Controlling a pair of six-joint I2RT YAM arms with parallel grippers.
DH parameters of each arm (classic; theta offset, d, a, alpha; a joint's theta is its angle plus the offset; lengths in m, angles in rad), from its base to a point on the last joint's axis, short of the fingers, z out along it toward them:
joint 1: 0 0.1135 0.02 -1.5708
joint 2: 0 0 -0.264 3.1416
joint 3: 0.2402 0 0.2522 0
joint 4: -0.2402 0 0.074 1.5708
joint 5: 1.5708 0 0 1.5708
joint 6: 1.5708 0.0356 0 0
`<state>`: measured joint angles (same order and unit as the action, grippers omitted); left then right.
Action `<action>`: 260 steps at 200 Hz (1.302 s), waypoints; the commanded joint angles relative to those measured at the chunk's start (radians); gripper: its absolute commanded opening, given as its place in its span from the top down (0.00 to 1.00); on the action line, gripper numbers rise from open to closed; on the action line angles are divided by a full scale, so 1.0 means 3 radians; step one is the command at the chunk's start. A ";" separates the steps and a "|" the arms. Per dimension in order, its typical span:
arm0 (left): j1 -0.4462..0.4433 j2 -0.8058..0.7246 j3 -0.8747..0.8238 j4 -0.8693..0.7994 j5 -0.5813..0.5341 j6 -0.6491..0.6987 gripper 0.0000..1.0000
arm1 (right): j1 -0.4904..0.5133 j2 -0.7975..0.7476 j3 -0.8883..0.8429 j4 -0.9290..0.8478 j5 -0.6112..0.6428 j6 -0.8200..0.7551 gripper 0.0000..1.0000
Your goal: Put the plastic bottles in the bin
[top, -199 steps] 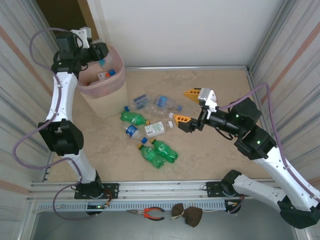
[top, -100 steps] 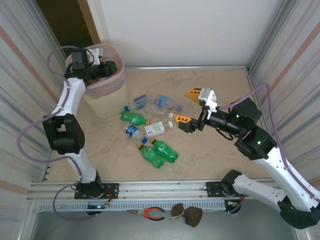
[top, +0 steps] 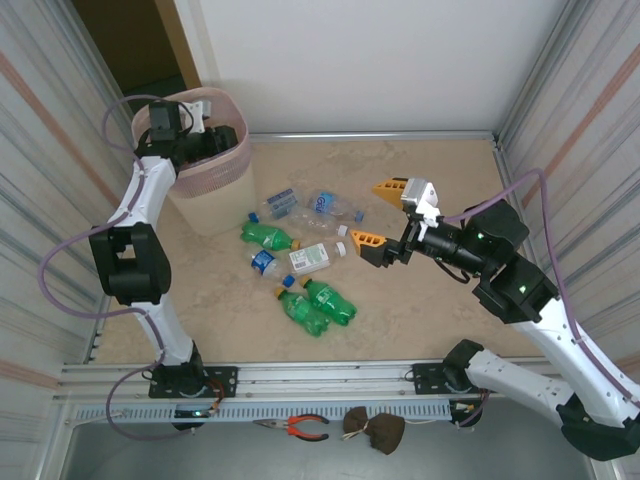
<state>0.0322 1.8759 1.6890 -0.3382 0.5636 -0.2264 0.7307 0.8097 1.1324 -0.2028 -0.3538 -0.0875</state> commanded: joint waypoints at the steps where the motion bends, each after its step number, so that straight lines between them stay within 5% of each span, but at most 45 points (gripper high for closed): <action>1: -0.0019 0.0183 -0.0191 0.0133 0.0046 -0.0061 0.38 | -0.0026 -0.0050 -0.0023 -0.0035 0.0097 0.0021 0.14; 62: 0.0117 -0.0272 -0.0121 0.0391 0.0155 -0.0326 0.23 | -0.0032 -0.0045 -0.0017 -0.0050 0.0134 0.0036 0.14; 144: 0.0154 -0.0612 0.0160 0.0318 0.0240 -0.0379 0.20 | -0.0042 0.0144 0.0028 -0.0206 0.0273 -0.0001 0.14; 260: 0.0170 -0.1512 -0.0443 -0.0106 0.0765 -0.0117 0.23 | -0.0412 0.1605 0.0602 -0.1069 0.0256 -0.0353 0.14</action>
<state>0.0776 1.5028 1.6310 -0.3264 0.7261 -0.2874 0.6487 1.2121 1.2629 -0.4541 -0.2588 -0.1455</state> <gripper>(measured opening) 0.771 0.866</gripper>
